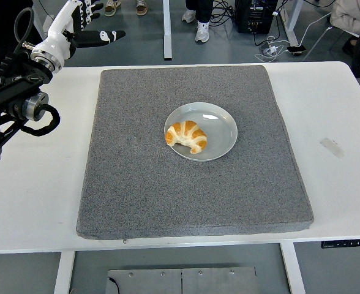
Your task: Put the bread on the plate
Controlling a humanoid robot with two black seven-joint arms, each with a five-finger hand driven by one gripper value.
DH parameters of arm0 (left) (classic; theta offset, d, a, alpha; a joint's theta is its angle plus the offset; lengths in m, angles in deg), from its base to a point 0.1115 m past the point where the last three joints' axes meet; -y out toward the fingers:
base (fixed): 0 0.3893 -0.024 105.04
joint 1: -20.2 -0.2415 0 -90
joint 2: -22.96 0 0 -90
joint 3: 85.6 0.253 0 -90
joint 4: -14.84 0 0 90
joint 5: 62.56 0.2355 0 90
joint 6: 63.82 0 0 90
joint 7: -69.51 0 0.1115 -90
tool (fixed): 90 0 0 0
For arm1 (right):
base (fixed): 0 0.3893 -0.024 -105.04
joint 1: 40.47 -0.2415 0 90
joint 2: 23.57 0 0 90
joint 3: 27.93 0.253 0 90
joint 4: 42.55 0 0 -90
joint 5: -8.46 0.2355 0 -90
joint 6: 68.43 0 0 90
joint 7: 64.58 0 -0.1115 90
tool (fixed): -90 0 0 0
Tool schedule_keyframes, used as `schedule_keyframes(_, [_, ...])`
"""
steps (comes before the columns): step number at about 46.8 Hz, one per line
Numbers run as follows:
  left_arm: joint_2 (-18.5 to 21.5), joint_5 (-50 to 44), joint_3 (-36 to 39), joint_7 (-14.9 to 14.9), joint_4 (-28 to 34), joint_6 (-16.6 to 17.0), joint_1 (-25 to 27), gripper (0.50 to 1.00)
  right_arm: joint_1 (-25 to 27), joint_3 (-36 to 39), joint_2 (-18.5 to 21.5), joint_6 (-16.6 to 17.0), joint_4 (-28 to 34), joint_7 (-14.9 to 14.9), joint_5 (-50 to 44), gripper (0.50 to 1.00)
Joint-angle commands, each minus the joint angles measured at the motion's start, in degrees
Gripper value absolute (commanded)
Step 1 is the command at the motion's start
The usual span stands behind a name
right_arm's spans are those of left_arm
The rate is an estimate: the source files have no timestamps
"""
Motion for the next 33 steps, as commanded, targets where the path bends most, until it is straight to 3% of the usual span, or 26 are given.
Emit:
schedule_keyframes(1, [-1.67,-0.37,-1.27,-1.6,-3.47,-1.87,-0.2,0.957,0.01,-0.02,0.0,0.0,0.0,0.0,0.0,1.0])
schedule_keyframes(12, [-7.38,-1.95,-6.8,-2.92,-13.93,-7.05,-0.64,0.957,0.01,0.07,0.0,0.0,0.0,0.0,0.0,1.0])
schedule_keyframes(19, [-11.95,-5.2,-10.32,-2.83,-18.95,-7.67,-0.99,0.957,0.01,-0.02,0.0,0.0,0.0,0.0,0.0,1.0])
schedule_keyframes(33, [-15.73,-14.43,-17.7,-2.74,-23.61,-13.64,-2.4,0.957,-0.17,0.16,0.0,0.09,-0.79,0.0,0.0,1.0])
